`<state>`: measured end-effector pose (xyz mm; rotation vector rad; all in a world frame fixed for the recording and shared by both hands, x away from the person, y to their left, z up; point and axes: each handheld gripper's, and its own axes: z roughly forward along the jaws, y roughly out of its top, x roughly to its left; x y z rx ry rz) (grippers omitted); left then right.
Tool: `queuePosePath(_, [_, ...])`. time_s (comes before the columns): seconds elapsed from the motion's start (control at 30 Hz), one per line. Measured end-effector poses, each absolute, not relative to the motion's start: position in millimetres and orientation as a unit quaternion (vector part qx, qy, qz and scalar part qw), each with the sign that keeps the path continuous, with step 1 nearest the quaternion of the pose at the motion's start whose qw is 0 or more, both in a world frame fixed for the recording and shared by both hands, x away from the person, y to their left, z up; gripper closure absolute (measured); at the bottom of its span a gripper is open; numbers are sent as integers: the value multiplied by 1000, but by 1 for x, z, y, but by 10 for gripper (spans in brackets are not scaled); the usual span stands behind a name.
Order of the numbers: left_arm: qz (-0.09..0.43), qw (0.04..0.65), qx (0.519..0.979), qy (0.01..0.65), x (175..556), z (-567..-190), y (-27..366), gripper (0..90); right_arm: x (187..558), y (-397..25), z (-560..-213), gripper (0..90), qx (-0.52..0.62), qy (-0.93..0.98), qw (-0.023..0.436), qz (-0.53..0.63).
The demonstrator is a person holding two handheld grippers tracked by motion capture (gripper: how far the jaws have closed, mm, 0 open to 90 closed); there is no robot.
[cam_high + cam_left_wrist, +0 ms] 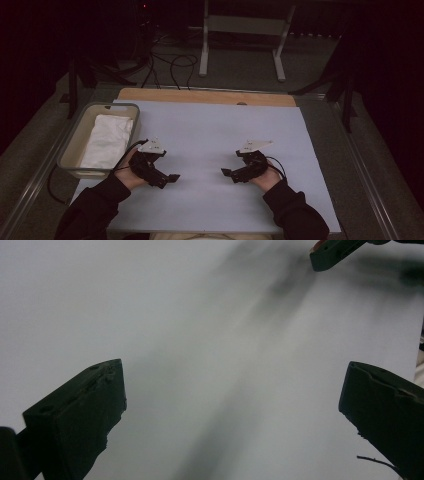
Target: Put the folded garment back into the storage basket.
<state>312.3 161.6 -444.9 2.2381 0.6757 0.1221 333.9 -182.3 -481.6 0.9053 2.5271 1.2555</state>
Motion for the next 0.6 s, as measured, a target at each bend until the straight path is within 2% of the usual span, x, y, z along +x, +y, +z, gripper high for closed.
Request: queuePosePath(0.6, [41, 392, 883, 254, 292, -473, 167, 0, 300, -208, -497, 93, 307, 847, 94, 423])
